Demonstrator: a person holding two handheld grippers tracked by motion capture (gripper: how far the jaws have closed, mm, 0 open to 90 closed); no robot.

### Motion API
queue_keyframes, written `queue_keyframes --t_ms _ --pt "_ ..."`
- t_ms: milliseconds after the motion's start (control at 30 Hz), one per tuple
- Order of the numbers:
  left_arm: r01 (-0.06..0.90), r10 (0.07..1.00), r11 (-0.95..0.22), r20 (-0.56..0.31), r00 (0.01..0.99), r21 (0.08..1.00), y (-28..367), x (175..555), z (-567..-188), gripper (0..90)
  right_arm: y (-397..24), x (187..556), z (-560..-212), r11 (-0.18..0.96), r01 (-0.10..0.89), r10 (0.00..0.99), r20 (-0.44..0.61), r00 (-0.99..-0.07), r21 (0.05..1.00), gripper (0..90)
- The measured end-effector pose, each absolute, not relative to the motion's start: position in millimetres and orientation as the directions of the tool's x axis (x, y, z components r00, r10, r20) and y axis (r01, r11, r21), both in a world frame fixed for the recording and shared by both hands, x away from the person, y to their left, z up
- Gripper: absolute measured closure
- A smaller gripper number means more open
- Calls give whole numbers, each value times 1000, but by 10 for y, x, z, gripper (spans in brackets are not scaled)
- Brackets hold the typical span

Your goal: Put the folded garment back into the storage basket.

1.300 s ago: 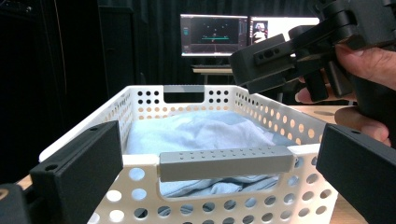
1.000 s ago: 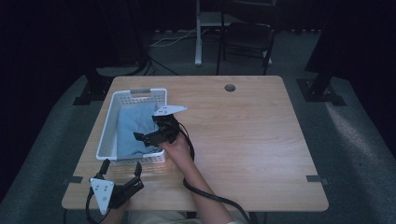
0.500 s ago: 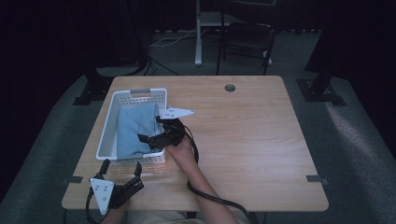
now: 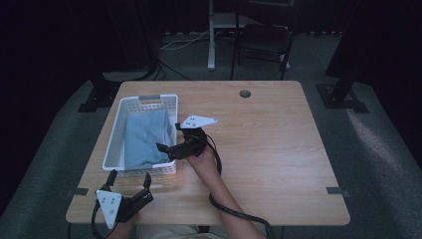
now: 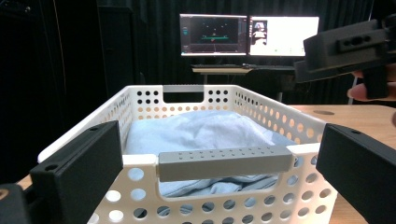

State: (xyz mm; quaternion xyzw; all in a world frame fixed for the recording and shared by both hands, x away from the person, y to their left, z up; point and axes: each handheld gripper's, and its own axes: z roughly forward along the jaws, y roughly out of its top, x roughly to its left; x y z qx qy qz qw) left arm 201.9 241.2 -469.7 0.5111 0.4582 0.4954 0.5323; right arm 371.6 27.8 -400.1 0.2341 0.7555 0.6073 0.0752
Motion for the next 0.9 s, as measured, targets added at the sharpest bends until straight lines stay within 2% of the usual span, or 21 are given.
queue_keyframes --t_ms 900 --pt "-57 996 -14 19 86 998 2412 2020 -4696 18 -220 3619 -3999 145 265 497 162 -853 953 14"
